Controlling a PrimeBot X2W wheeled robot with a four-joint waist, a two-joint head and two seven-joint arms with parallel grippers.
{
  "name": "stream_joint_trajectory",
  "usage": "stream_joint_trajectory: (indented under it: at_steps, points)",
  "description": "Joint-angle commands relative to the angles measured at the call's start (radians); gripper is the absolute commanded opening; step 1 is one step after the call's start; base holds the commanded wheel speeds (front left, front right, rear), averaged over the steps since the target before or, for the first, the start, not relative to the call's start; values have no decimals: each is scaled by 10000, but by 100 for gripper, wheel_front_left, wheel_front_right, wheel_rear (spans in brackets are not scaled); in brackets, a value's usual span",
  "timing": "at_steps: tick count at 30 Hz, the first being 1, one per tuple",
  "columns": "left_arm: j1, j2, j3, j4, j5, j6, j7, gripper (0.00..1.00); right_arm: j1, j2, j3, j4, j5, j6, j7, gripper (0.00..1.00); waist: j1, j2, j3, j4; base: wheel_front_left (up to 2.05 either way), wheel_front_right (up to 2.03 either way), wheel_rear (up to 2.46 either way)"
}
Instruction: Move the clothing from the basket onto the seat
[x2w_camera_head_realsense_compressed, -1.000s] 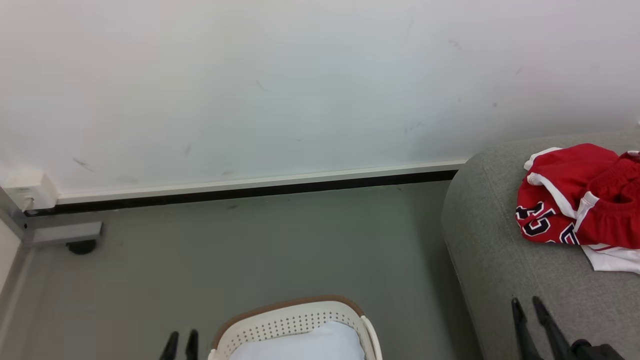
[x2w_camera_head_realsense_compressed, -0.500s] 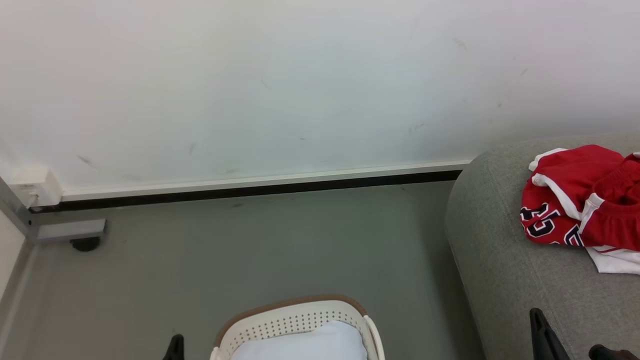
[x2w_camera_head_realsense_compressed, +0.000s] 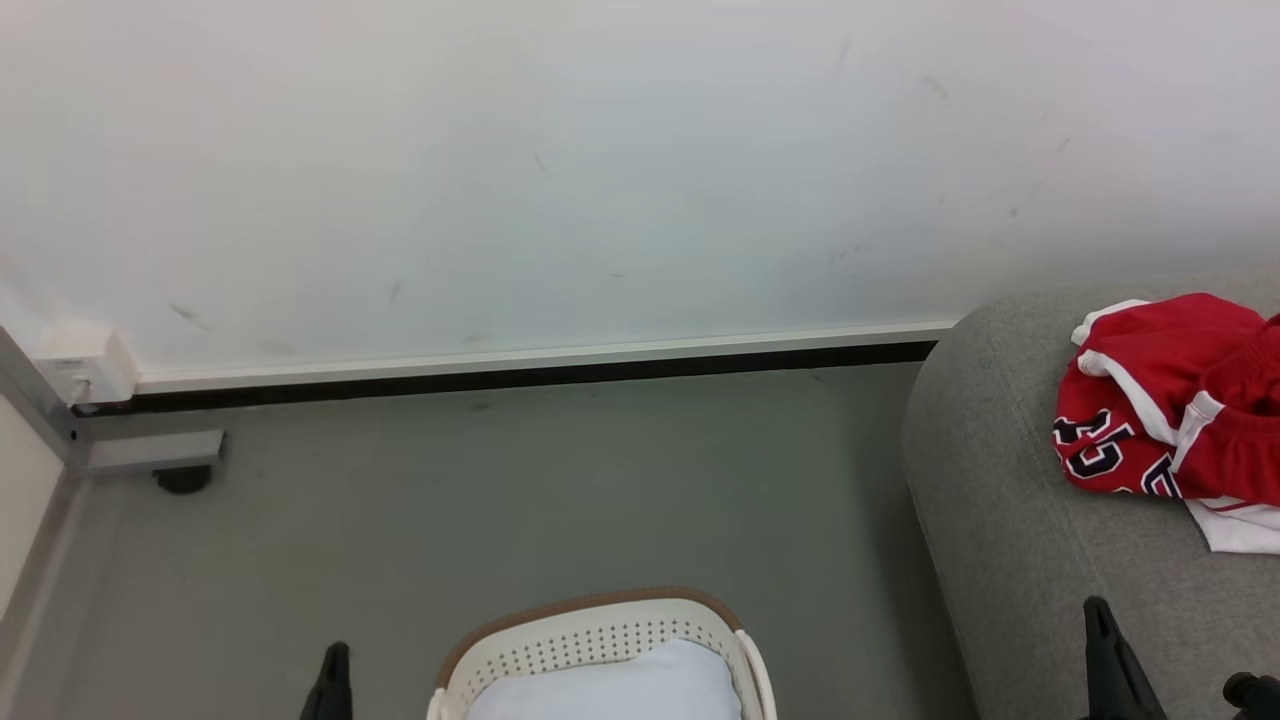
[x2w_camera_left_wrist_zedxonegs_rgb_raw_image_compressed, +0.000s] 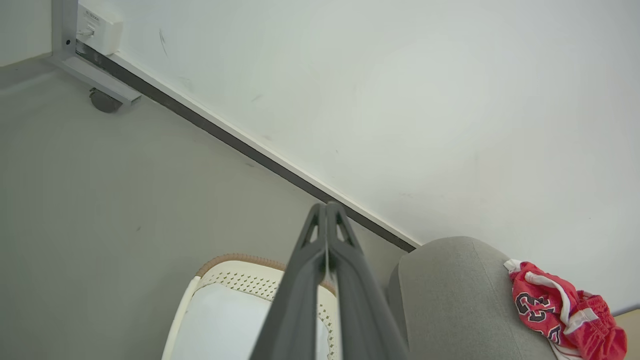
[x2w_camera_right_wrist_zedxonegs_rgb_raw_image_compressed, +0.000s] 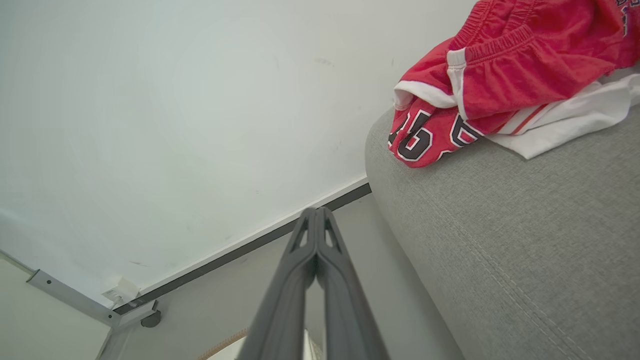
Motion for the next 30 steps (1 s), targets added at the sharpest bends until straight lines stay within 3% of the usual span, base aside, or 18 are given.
stream_joint_trajectory:
  at_steps: [1,30]
  points:
    - [-266,53,78,-159,-361,32,45,0,-302,-91,-72,-164,293,-5,43,0,0,-1,1,9,0,0,0]
    - [-891,40,478,-377,-3959,219,1036,0,-716,-195,-374,-264,4174,-11,997,0,0,-1,53,322,0,0,0]
